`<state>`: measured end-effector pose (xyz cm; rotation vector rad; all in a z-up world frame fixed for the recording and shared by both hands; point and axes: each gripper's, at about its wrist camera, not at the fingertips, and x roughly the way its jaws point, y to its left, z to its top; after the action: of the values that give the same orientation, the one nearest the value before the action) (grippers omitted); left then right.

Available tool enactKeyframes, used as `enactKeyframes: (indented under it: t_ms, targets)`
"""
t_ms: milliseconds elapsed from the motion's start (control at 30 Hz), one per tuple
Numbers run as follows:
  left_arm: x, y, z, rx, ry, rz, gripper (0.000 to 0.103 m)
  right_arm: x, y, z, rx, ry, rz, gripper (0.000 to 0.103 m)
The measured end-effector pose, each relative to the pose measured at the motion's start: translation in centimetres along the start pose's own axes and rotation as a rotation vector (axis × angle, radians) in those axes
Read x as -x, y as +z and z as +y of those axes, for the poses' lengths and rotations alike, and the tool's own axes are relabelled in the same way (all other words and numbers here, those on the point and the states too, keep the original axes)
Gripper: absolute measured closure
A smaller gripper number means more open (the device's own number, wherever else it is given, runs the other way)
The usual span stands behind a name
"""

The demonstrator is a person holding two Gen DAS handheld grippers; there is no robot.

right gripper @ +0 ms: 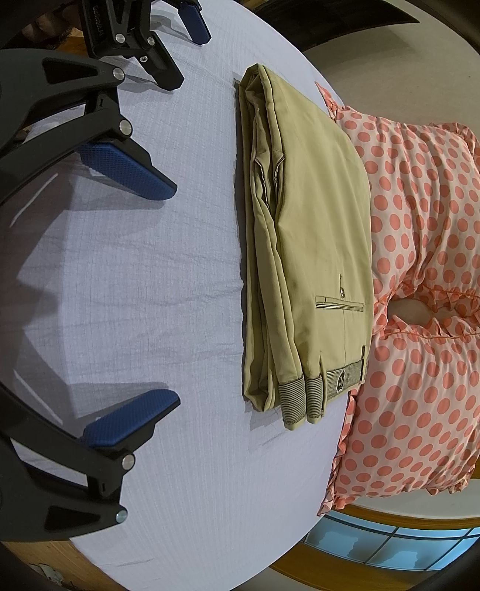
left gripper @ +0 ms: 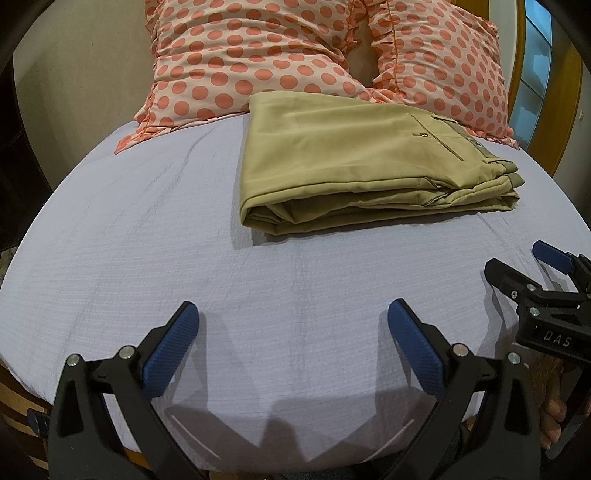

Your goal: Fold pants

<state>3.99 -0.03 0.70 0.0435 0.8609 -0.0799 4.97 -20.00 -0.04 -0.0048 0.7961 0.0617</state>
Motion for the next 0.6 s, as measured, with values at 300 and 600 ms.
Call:
enactKeyframes:
  t_ms: [300,600]
  targets:
    - [0.01,-0.01,-0.01,0.0,0.0,0.0,0.002,-0.01,0.01,-0.01,0.0,0.0,0.0,0.001]
    - [-0.02,0.03,-0.02,0.0,0.001,0.007,0.002,-0.02,0.03,0.0,0.0,-0.001,0.0,0.001]
